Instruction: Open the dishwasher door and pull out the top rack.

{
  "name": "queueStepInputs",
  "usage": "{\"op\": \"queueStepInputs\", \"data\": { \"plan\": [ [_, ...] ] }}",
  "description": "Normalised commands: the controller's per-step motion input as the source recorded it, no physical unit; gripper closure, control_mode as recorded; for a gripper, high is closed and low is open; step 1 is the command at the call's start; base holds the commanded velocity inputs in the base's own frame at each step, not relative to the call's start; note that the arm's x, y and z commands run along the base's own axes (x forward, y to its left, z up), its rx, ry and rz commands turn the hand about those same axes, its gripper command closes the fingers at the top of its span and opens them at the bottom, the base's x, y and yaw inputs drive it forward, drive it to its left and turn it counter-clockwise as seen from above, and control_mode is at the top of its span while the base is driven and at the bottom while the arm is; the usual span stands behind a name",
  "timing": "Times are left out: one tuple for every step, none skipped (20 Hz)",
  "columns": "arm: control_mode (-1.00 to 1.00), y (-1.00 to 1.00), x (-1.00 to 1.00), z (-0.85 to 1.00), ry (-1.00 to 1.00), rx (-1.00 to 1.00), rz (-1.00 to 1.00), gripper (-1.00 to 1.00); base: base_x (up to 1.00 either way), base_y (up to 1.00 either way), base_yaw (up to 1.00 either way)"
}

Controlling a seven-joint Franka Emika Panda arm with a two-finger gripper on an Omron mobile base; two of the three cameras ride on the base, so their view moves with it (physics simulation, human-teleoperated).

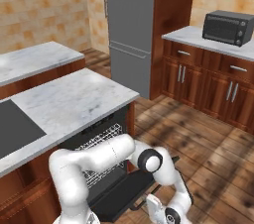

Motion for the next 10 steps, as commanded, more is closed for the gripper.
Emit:
{"op": "queueStepInputs", "data": {
  "plan": [
    [-1.0, -0.4, 0.0, -0.41, 0.13, 0.0, -0.03, 1.0, 0.0, 0.0, 0.0],
    [-1.0, -0.37, 0.0, -0.42, 0.14, 0.0, -0.03, -1.0, 0.0, 0.0, 0.0],
    [-1.0, -0.36, 0.0, -0.38, 0.13, 0.0, -0.03, -1.0, 0.0, 0.0, 0.0],
    [-1.0, -0.36, 0.0, -0.34, 0.13, 0.0, -0.03, -1.0, 0.0, 0.0, 0.0],
    [-1.0, -0.36, 0.0, -0.24, 0.11, 0.0, -0.04, -1.0, 0.0, 0.0, 0.0],
    [-1.0, -0.39, 0.0, -0.14, 0.09, 0.0, -0.05, -1.0, 0.0, 0.0, 0.0],
    [-1.0, -0.44, -0.19, -0.07, 0.07, 0.0, -0.08, -1.0, 0.0, 0.0, 0.0],
    [-1.0, -0.51, -0.39, 0.0, 0.02, 0.0, -0.09, -1.0, 0.0, 0.0, 0.0],
    [-1.0, -0.56, -0.61, 0.0, 0.0, 0.0, -0.11, -1.0, 0.0, 0.0, 0.0],
    [-1.0, -0.6, -0.71, 0.09, 0.0, 0.0, -0.12, -1.0, 0.0, 0.0, 0.0]
  ]
}}
